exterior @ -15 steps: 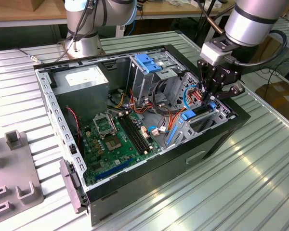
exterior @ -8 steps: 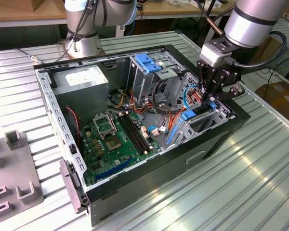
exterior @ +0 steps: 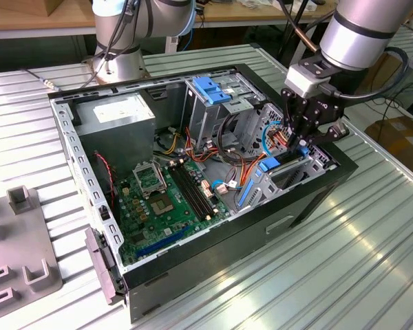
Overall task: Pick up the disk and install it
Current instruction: 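Insert the first disk wire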
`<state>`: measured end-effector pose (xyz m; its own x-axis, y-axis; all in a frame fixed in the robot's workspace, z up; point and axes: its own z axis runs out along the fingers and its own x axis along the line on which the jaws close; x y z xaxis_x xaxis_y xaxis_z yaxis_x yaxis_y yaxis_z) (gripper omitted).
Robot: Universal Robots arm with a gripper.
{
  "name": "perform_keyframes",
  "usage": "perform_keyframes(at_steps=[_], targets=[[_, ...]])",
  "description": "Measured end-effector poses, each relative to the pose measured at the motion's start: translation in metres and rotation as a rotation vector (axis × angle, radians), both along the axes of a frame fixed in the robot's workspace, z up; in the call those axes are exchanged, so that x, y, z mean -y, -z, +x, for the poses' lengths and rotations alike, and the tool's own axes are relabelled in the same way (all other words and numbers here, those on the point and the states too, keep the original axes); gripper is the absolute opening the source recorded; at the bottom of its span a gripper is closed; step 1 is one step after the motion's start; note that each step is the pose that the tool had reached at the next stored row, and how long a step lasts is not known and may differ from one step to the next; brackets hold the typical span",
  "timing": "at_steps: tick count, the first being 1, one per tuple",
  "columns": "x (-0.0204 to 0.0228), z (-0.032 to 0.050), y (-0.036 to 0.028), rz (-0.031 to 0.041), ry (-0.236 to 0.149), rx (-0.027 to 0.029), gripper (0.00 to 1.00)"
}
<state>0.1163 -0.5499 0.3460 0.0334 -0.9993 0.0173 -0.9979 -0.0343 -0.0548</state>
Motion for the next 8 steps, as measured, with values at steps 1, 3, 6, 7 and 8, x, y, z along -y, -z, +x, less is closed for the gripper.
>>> perform_keyframes(at_steps=[1, 3, 6, 7, 8], targets=[[0.0001, -0.0001, 0.0002, 0.0000, 0.000, 0.0000, 0.17], [0.0001, -0.0001, 0.0007, -0.0001, 0.001, 0.0000, 0.17], [0.0001, -0.0001, 0.0019, 0.0000, 0.001, 0.0000, 0.17], [0.0001, -0.0001, 0.0022, 0.0000, 0.001, 0.0000, 0.17], [0.0002, -0.0001, 0.0023, 0.0000, 0.001, 0.0000, 0.17]])
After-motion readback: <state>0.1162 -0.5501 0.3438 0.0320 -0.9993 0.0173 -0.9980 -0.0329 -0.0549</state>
